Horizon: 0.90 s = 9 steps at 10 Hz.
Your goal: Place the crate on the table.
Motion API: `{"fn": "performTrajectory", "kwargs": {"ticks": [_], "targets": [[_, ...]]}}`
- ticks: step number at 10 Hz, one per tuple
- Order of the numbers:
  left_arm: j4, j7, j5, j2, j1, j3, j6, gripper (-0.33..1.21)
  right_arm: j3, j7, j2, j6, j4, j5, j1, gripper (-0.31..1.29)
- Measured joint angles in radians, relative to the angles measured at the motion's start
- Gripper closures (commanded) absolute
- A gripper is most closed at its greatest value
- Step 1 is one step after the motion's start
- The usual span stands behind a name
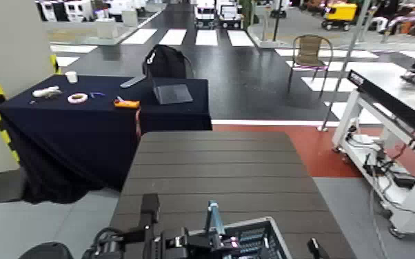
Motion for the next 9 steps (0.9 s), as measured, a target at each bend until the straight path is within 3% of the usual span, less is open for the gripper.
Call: {"fn": "performTrajectory", "kwargs": {"ticks": [4, 9], "targets": [[0.109, -0.036, -0.047, 0.003, -0.109, -0.043, -0.001, 1.19, 0.003, 0.003, -0.003, -0.002, 0.002, -0.004, -0.002, 0.14], [0.274, -0.229, -0.223, -0.009, -0.309, -0.158, -0.046, 1.19, 0.005, 0.005, -0.005, -0.012, 0.008, -0.013, -0.007, 0.13]]}}
